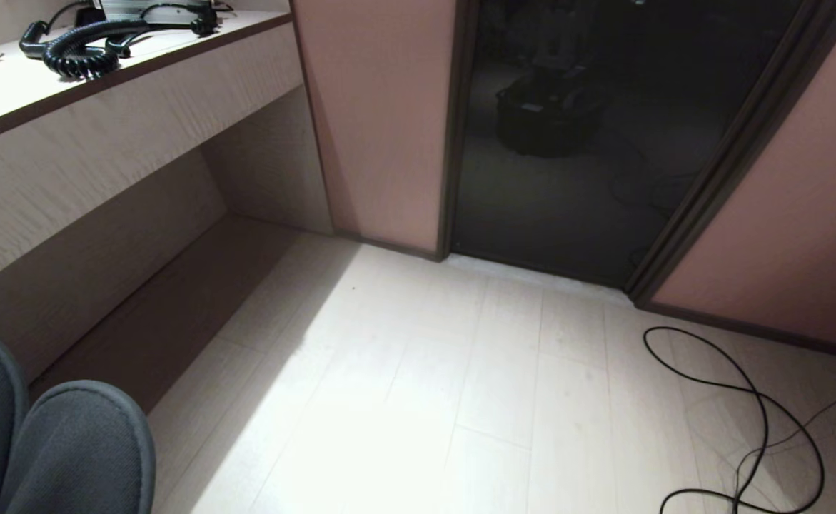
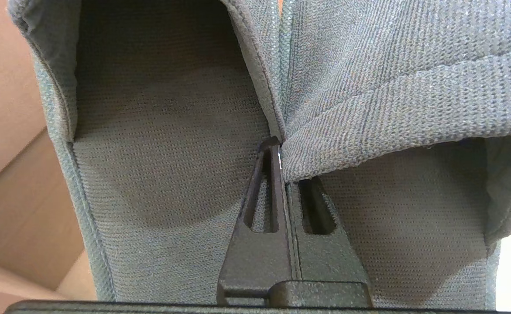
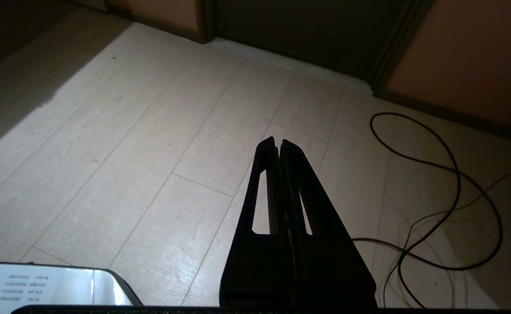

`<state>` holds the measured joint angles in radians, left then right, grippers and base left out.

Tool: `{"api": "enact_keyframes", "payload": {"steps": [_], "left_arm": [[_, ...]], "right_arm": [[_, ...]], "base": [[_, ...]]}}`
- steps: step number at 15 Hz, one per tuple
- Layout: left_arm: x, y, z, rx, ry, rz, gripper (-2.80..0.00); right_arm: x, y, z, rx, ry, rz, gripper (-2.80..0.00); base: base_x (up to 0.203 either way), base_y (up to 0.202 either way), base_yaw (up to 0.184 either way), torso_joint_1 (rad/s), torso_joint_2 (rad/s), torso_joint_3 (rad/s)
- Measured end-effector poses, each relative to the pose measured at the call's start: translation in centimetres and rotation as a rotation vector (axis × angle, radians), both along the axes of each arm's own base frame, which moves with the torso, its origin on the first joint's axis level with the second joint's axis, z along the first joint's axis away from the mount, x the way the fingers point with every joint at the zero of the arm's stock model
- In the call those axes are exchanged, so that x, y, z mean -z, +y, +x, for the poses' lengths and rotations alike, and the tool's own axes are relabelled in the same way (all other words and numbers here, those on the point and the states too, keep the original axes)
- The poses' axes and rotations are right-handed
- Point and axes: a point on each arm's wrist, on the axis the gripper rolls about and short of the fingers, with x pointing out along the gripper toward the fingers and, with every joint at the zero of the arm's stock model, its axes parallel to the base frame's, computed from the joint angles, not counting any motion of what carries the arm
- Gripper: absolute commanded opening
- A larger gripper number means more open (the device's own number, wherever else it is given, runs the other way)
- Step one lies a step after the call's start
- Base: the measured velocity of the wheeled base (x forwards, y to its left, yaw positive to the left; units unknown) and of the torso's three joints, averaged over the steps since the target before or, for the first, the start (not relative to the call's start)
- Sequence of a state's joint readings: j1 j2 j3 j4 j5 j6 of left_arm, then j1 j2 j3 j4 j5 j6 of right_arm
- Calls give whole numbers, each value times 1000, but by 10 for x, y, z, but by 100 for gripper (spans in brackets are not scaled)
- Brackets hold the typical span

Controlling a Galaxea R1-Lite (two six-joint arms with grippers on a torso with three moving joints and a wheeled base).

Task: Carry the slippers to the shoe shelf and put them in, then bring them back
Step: Place the slippers into the shoe cabinet

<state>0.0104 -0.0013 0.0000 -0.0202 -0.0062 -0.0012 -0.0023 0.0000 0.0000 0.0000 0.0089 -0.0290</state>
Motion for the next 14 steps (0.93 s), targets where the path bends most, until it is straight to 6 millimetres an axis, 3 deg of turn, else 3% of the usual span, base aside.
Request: {"api": "enact_keyframes", "payload": {"steps": [14], "left_arm": [[0, 0, 0, -1, -1, -9, -280]], "right_arm": [[0, 0, 0, 0, 0, 0, -280]], "base": [[0, 0, 0, 2, 3, 201]]}}
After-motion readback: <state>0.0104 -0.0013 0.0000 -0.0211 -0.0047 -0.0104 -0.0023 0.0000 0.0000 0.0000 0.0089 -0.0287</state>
